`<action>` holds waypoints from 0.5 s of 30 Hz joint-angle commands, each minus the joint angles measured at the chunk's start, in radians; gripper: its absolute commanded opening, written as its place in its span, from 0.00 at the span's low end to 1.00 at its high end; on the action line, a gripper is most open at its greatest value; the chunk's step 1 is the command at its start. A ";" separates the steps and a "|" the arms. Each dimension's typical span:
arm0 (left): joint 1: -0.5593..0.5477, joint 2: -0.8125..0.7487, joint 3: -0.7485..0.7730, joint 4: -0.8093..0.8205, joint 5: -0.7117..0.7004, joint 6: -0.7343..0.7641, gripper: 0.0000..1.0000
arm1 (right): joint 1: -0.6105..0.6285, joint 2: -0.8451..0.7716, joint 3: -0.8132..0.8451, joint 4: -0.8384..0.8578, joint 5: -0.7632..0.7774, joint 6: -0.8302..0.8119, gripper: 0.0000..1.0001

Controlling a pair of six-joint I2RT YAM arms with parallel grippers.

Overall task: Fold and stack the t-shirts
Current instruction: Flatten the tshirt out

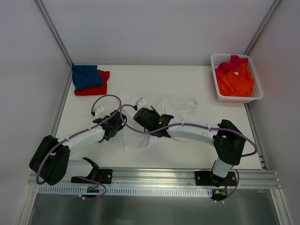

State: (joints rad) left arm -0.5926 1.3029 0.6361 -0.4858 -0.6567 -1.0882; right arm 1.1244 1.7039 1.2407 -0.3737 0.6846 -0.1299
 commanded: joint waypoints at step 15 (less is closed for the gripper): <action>0.194 -0.317 -0.144 0.059 0.141 0.099 0.99 | 0.000 0.085 -0.006 0.085 0.096 -0.089 0.33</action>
State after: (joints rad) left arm -0.4103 0.9718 0.4999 -0.4423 -0.5438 -1.0092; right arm 1.1229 1.7702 1.2301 -0.3141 0.7567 -0.2043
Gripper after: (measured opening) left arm 0.990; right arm 0.329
